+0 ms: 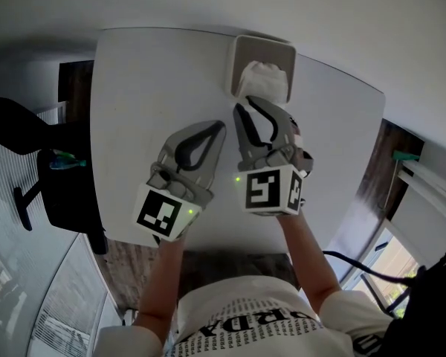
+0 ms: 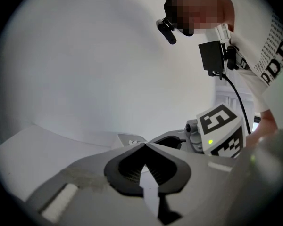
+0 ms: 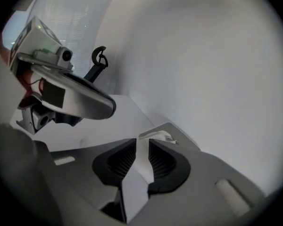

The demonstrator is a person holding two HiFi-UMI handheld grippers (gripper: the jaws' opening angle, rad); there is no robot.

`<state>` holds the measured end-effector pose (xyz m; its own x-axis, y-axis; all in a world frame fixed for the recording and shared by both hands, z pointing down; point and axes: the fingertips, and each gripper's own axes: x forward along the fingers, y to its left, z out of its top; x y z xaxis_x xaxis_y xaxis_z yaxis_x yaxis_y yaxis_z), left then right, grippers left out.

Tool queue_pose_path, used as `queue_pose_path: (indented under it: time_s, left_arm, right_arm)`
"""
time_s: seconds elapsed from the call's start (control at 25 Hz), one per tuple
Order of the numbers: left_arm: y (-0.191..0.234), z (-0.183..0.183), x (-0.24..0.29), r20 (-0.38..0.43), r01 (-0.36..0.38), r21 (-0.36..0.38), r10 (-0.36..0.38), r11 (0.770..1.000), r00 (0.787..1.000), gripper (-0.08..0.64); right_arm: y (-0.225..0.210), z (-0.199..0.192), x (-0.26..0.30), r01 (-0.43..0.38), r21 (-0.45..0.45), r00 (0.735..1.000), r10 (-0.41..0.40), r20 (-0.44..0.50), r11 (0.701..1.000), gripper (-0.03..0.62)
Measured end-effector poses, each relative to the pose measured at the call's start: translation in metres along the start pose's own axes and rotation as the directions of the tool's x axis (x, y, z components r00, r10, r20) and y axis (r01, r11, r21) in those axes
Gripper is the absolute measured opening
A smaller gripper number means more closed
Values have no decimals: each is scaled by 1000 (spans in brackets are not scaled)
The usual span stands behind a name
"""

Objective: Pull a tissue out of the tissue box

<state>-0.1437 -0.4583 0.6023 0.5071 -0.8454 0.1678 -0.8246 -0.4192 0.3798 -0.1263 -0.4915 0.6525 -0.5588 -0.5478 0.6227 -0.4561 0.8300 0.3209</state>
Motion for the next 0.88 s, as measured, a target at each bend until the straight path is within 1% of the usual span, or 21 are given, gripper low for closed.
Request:
queue_pose_path:
  time_s: [0.08,0.28,0.64,0.8,0.88]
  left_arm:
    - [0,-1,0,-2,-2,-5,2,1000,1000,-8]
    - [0,-5,-1,-7,-3,-11,3,1000,1000,-8]
    - [-1,-9,2,-11,3,-18,-3,1000,1000,-8]
    - [-2,-9,4,-11,4,-23,-5,1000,1000,-8]
    - [-2,-10,3,-12,6,-23,-6,1000,1000,-8]
  right_arm:
    - [-2,-3,2,-1,-1,1000,1,0,1000,101]
    - [-9,-9,4,1,19,1000,-1,-1,1000,100]
    - [-9,-7,4,6,11,1000,-7,15,1000,100]
    - [-8,-7,3,-9,-4,1000,9,10,1000,86]
    - [-6,-3,2,-25,-11,1000,25,17,1000,67]
